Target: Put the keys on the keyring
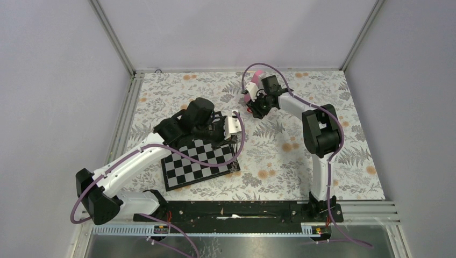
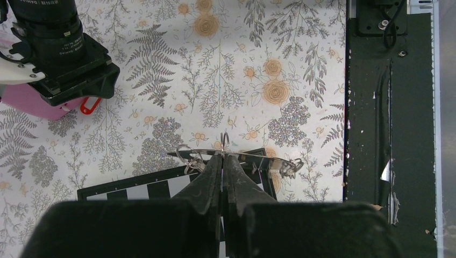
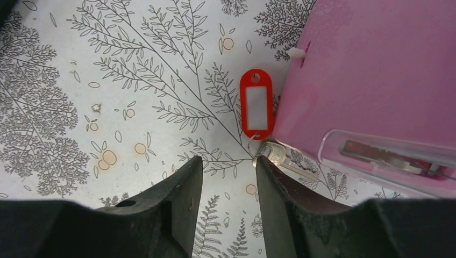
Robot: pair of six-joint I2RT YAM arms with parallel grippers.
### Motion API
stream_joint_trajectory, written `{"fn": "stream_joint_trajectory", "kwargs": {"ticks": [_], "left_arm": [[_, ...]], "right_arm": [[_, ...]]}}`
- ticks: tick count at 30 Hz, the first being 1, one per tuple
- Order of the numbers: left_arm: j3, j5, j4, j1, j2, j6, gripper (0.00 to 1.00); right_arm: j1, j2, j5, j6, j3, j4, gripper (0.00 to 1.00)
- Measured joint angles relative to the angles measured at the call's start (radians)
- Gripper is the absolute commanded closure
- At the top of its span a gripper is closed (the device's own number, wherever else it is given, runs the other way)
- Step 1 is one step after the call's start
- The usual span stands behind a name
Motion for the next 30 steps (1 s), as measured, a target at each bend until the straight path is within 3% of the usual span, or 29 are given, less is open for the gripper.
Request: {"fn": "stream_joint_trajectory", "kwargs": {"ticks": [17, 30], "left_arm": [[0.012, 0.003, 0.000, 0.000, 0.005, 0.000, 1.00], [0.012, 0.007, -0.001, 0.000, 0.012, 0.000, 1.00]], "right_arm": [[0.004, 0.085, 0.035, -0.059, 0.117, -0.071, 0.53], [0.005, 0.118, 0.053, -0.081, 0.150, -0.092, 0.65]]}}
